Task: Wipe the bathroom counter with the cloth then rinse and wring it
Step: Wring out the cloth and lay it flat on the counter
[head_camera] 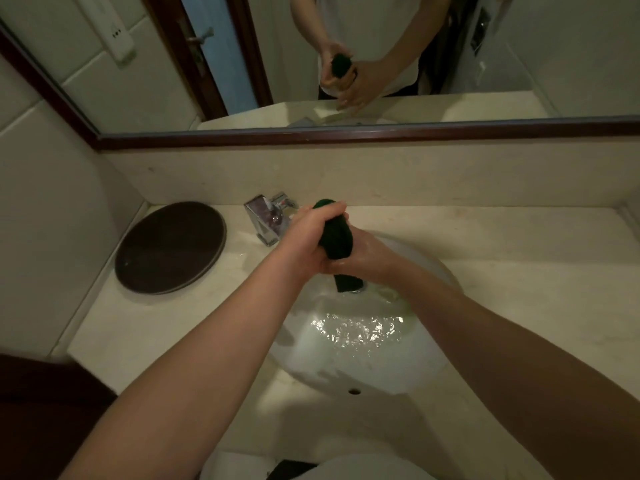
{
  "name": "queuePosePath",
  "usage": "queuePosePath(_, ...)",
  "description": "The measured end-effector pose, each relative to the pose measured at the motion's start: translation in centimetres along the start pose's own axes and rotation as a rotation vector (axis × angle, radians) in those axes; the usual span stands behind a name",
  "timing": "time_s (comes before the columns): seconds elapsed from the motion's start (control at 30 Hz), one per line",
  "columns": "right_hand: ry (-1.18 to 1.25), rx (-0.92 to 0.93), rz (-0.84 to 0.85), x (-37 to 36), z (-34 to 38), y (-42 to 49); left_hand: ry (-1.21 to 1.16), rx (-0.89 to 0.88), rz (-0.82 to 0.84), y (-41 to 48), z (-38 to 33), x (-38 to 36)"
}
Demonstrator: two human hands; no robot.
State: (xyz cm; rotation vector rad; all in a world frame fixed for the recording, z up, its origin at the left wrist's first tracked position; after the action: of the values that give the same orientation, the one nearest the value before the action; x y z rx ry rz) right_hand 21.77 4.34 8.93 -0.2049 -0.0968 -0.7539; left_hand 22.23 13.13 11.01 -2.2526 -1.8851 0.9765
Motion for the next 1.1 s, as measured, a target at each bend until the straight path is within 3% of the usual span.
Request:
queuePosePath(0.13,0.519,-0.173,0.045,-1.2,-1.5,0.7,0.049,-0.052,0.051,1.2,-2.2,1.8)
queuePosePath(0.2,0.699,-0.29,0.067,-1.2,-2.1,0.3,0.26,-0.129,0.116,1.2,-2.9,3.5)
queuePosePath(0.27,0.932,-0.295,0.132,-1.1,-2.0,0.3,0.447,-0.243,0.207,0.6,-2.4,5.0)
queuePosePath(0.4,1.373,-0.174,0.422,-2.1,0.5,1.2,1.229,-0.604,0.226,-0.7,0.7,5.2)
queuePosePath(0.43,1.461,-0.16,0.493,-2.7,1.1,1.4,1.293,-0.733,0.184,-0.7,1.1,4.7)
queuePosePath(0.53,1.603,-0.145,0.631,-4.2,2.3,2.1,1.146,-1.028,-0.012,-0.8,-0.4,3.1)
queuePosePath(0.7,1.501,-0.12,0.625,-3.2,4.2,2.2,1.163,-1.331,-0.023,-0.2,-3.6,2.3)
queuePosePath(0.93,1.162,-0.294,0.531,-1.8,4.2,2.2,1.508,-1.474,0.207,0.6,-7.2,0.3)
queuePosePath(1.03,0.785,-0.51,0.332,-1.2,2.4,2.0,1.803,-1.4,0.332,1.4,-6.8,0.7)
queuePosePath(1.1,0.513,-0.649,0.221,-0.8,1.2,1.7,2.034,-1.205,0.408,2.1,-5.6,0.9)
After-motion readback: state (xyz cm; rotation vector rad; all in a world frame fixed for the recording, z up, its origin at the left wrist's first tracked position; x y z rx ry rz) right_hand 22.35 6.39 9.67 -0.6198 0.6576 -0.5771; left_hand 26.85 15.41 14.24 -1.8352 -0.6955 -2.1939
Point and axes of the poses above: each hand's wrist, its own y-axis towards the middle knuckle, its own x-axis out of the back of the hand, z = x × y, the point moved 6 cm from there along y, towards the middle knuckle, and after that the axes turned 14 degrees about z, right-handed, at the moved point
